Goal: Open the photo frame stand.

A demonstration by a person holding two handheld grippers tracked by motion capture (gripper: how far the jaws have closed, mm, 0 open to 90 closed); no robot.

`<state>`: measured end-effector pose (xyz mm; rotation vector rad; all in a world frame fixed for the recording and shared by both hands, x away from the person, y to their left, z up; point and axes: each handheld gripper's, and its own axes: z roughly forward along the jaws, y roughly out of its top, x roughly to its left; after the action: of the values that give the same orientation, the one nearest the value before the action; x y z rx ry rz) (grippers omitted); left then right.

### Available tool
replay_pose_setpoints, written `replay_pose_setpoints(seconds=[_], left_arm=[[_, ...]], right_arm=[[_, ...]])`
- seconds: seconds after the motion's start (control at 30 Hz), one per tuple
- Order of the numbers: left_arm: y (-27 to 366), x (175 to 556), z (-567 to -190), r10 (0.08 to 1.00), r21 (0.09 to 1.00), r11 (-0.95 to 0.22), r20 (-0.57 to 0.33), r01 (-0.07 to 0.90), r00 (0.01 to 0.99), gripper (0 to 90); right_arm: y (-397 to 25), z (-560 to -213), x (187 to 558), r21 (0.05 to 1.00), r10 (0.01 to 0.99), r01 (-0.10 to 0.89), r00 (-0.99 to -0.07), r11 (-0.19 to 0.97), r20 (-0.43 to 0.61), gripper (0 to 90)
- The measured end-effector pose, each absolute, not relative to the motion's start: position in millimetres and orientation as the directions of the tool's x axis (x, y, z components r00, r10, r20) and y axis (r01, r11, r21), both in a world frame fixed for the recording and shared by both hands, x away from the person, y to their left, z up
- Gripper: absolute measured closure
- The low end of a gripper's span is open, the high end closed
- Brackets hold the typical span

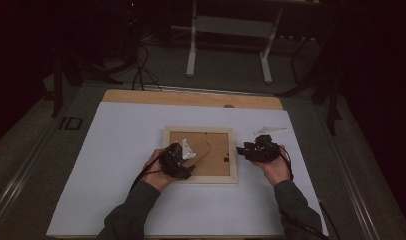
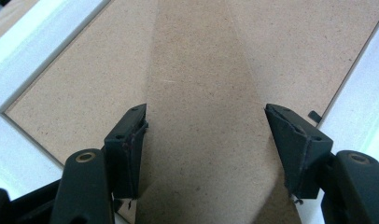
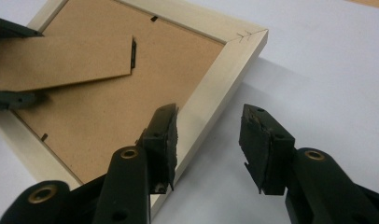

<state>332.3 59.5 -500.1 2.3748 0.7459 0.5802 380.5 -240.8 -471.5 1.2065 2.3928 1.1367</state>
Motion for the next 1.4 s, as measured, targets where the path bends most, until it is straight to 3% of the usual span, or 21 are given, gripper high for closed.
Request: replay_pose_setpoints(seconds=[0.6, 1.4], left_arm=[[55, 317, -497, 0.618, 0.646, -0.697, 0.321, 0.311, 0.717, 36.0], [53, 300, -495, 0.601, 0.664, -0.715, 0.426, 0.217, 0.677, 36.1]], right_arm=[[-234, -476, 392, 0.682, 0.754, 0.620, -0.639, 0.389, 0.151, 50.5], [-231, -475, 405, 0.651, 0.726, 0.689, -0.619, 0.317, 0.301, 50.7]])
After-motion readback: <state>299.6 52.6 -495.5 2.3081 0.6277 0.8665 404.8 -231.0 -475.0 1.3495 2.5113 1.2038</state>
